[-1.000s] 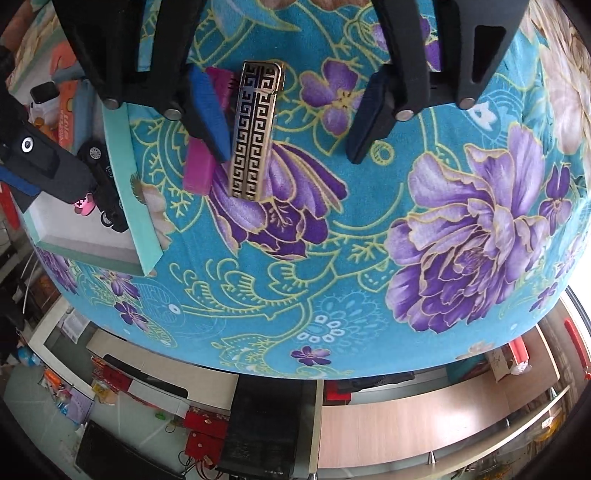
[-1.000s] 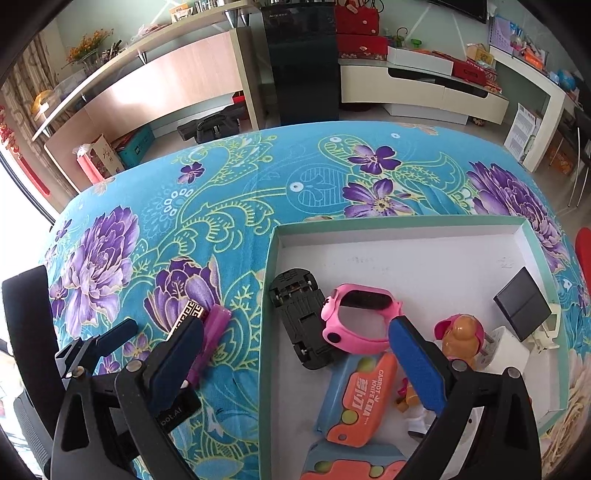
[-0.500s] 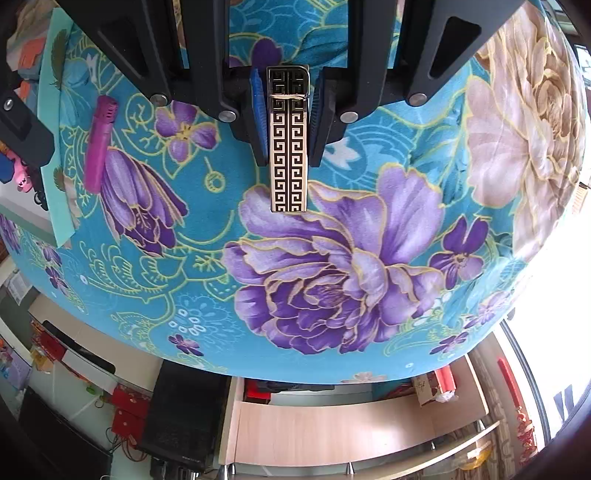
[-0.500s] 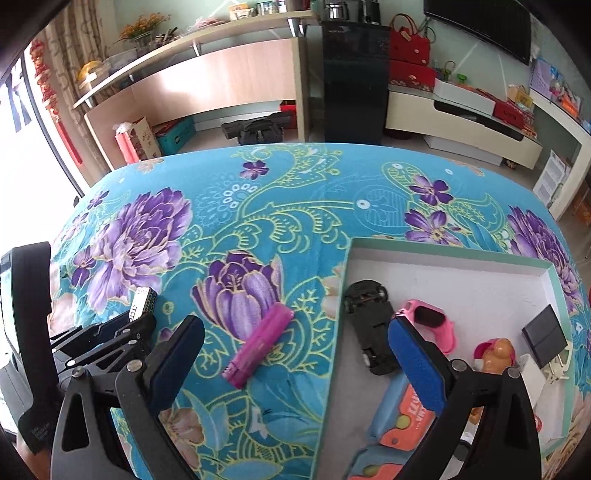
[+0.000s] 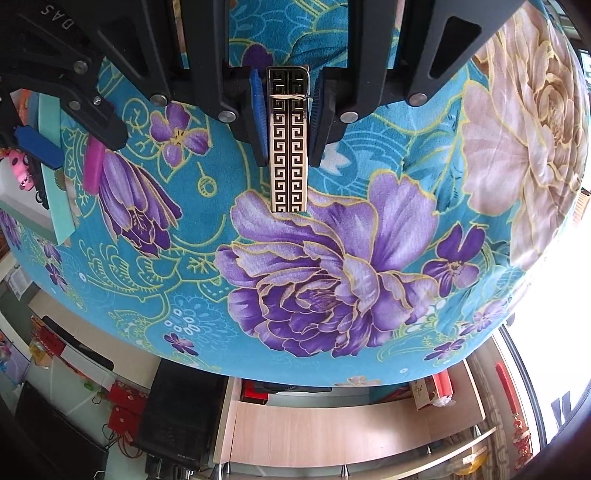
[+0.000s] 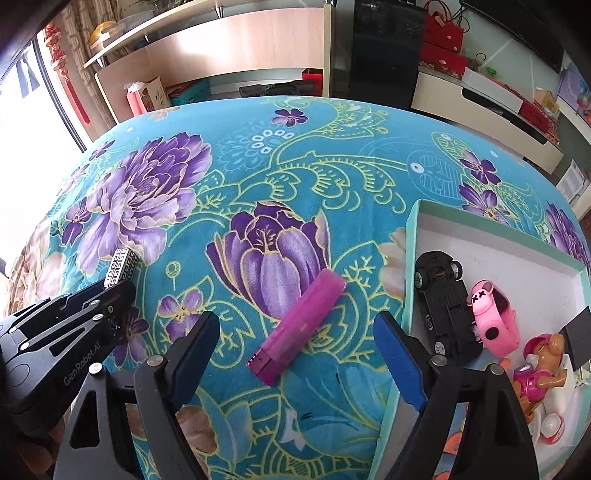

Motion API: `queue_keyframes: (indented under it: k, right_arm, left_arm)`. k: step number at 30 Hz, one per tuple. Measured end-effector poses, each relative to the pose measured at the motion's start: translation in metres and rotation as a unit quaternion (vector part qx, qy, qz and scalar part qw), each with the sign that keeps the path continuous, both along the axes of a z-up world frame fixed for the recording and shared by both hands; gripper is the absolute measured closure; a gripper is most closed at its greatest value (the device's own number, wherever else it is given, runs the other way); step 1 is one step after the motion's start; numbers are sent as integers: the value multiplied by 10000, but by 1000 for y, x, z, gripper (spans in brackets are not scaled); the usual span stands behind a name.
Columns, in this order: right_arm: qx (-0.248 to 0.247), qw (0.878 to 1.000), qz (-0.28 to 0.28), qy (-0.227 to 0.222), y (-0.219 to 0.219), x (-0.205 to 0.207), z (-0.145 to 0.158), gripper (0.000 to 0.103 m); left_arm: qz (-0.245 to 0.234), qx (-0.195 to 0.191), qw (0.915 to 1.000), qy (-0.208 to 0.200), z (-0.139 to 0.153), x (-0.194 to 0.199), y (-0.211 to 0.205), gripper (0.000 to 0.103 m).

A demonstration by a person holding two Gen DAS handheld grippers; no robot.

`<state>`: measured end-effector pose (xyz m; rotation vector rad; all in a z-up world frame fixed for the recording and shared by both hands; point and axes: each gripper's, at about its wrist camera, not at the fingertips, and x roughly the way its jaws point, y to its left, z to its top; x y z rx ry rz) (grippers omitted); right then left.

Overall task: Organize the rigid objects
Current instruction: 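Hold the harmonica in left tool while right tool grasps the pink stick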

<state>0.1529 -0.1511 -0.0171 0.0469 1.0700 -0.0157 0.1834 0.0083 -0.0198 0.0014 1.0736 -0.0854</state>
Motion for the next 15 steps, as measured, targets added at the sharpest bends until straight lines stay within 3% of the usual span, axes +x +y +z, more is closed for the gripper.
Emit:
queue_keyframes:
  k: [2, 7, 8, 12, 15]
  right_arm:
    - [262, 9991, 44, 320, 0, 5, -10, 17]
    - [102, 9996, 123, 237, 7, 6, -11, 19]
    - [122, 9996, 113, 249, 7, 6, -13, 24]
    - [13, 9999, -73, 88, 1, 5, -11, 67]
    - [40, 9998, -197, 70, -5, 4, -10, 80]
  left_arm:
    - [4, -33, 10000, 4, 0, 0, 0, 81]
    - [4, -72, 10000, 5, -1, 0, 2, 81]
    - [5, -78, 10000, 3, -1, 1, 2, 81]
    - [13, -88, 10000, -34, -3, 2, 1, 81]
    - [-13, -37, 10000, -80, -2, 2, -2, 81]
